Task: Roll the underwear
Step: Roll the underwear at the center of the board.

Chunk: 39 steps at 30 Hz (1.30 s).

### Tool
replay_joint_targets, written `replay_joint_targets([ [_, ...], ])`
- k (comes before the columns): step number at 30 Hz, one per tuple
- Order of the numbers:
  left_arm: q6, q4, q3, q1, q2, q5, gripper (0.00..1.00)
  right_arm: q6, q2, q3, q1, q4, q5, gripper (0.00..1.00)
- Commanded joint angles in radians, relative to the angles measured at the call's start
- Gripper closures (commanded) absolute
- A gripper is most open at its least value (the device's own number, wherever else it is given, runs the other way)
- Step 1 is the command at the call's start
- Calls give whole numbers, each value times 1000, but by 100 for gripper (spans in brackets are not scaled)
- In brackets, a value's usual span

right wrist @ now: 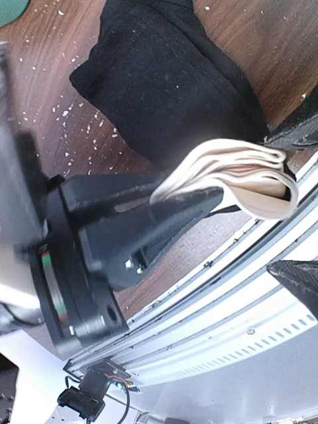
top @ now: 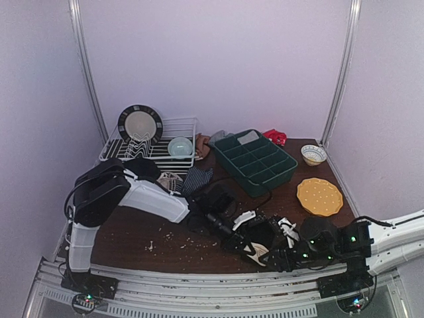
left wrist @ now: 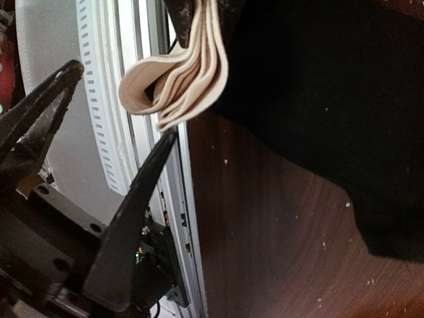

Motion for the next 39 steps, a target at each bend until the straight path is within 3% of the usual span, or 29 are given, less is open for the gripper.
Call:
replay_joint_targets([
  [1,-60,-139,52,12,27,64,100,-26,-2,14,20,-28,102,45],
  [9,-194,-59,53,53,46,155,100,-76,26,17,22,-19,191,39],
  [17,-227,-182,135,59,66,157,100,-87,109,41,25,48,144,31],
  [24,-371,-146,139,85,91,165,100,-38,146,50,-23,48,158,29],
  [33,-452,-195,178,102,152,150,100,-51,79,51,-37,44,126,34],
  [39,-502,-217,204,125,193,142,100,-146,137,133,-28,-40,97,49],
])
